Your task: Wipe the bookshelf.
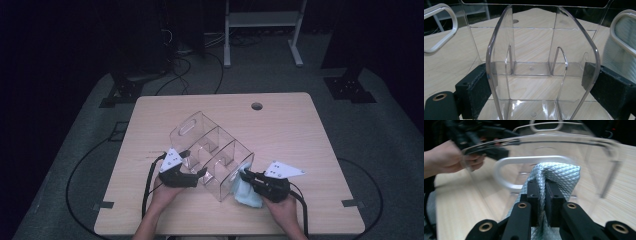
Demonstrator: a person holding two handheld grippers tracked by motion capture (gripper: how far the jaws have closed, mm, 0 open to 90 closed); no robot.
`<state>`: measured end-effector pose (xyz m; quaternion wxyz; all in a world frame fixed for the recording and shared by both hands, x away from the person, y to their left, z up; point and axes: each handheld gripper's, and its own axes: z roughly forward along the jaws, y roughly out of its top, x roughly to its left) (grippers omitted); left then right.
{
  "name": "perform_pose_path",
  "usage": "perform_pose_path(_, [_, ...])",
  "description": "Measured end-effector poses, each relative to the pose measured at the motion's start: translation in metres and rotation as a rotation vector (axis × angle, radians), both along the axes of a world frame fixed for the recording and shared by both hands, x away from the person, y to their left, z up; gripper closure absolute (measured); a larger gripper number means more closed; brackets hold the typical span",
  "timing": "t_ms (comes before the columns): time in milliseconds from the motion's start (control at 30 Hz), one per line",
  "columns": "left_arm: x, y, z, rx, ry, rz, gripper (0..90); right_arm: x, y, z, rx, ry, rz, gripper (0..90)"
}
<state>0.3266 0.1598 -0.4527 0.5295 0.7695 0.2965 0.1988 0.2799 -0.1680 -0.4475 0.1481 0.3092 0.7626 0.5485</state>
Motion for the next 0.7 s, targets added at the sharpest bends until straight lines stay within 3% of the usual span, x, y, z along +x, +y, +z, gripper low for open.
perform_pose_path(100, [0.000, -0.001, 0.000, -0.001, -0.002, -0.001, 9.1, -0.003, 0.002, -0.001, 0.014, 0.001, 0.001, 82.6])
perform_pose_path(167, [0.000, 0.001, 0.000, -0.002, -0.002, -0.005, 9.1, -0.009, 0.010, -0.001, -0.002, -0.020, 0.035, 82.6])
perform_pose_path(267, [0.000, 0.001, 0.000, 0.001, -0.001, -0.006, 9.1, -0.009, 0.011, 0.000, -0.021, -0.027, 0.045, 82.6])
perform_pose_path(433, [0.000, 0.000, -0.001, -0.002, -0.004, -0.002, 9.2, 0.008, -0.013, -0.003, -0.004, -0.012, -0.053, 82.3])
perform_pose_path(600, [0.000, -0.003, 0.000, -0.004, -0.006, 0.005, 9.2, 0.012, -0.017, -0.011, 0.007, -0.011, -0.070, 82.3])
perform_pose_path(700, [0.000, -0.002, -0.001, -0.005, -0.003, 0.004, 9.2, 0.014, -0.016, -0.024, -0.017, 0.028, -0.077, 82.4])
